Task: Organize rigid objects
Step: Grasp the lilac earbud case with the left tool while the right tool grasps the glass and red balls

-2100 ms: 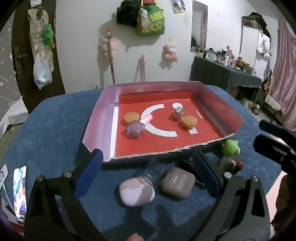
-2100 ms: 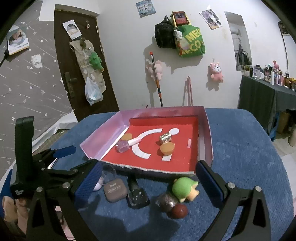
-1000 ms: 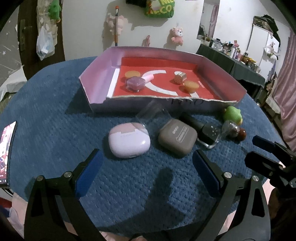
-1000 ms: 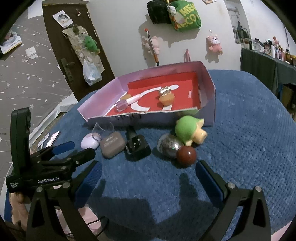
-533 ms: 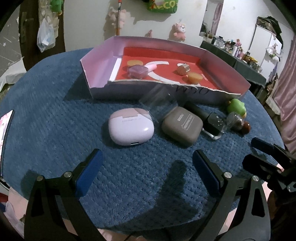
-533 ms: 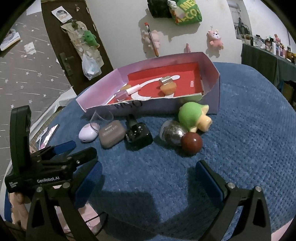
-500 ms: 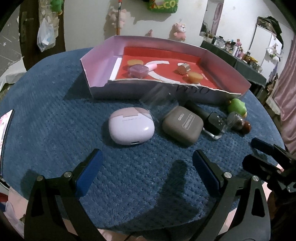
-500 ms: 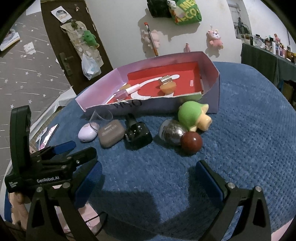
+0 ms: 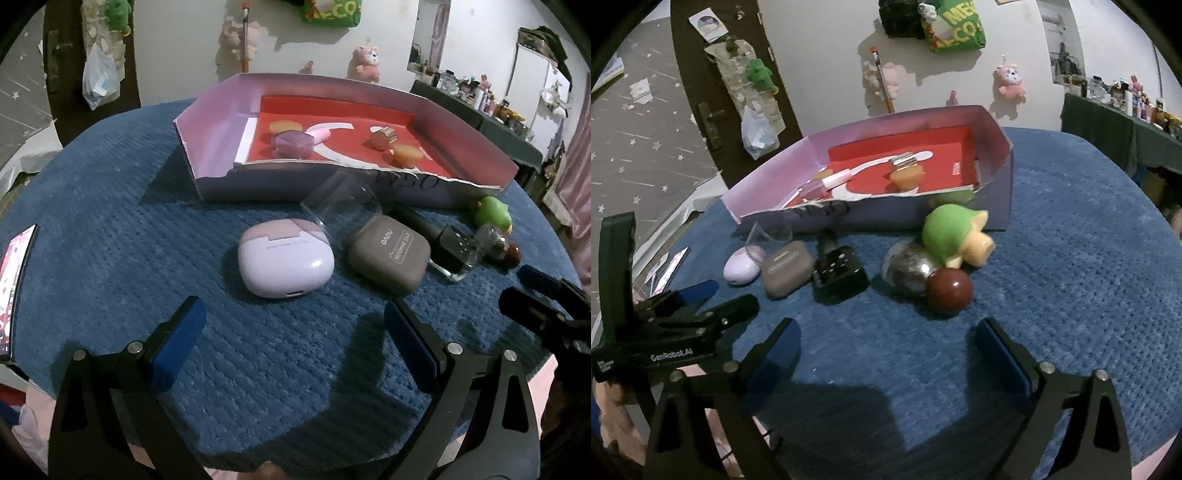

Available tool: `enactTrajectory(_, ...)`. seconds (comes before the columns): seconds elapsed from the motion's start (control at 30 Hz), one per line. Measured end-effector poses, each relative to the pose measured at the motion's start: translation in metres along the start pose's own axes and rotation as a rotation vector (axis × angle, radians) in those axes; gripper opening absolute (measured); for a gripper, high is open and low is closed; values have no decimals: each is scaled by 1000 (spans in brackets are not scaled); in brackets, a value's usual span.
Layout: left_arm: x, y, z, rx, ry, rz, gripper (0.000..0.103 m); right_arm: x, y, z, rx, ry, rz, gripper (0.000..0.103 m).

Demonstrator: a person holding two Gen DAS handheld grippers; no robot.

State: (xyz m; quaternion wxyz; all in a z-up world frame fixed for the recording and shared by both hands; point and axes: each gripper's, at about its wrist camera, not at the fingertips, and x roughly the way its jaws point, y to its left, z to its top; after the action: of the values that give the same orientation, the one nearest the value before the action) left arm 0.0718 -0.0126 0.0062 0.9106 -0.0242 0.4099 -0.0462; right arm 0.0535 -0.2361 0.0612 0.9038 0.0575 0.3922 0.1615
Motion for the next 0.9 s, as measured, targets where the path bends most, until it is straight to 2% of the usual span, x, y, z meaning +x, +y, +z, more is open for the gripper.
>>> enactTrajectory(0.2,4,9,7,-35,-4,-3,98,5,-3,6,14,-12,-16,87)
enactTrajectory(0.4,11,10,13,-35,-10,30,98,12,-3,12,20,-26,-24,81)
enactTrajectory(0.67,19,10,21,-37,-14,49,98,20,-4,20,20,-39,-37,78)
enactTrajectory(0.9,25,8,24,-40,-25,62,97,25,-3,21,3,-58,-79,67)
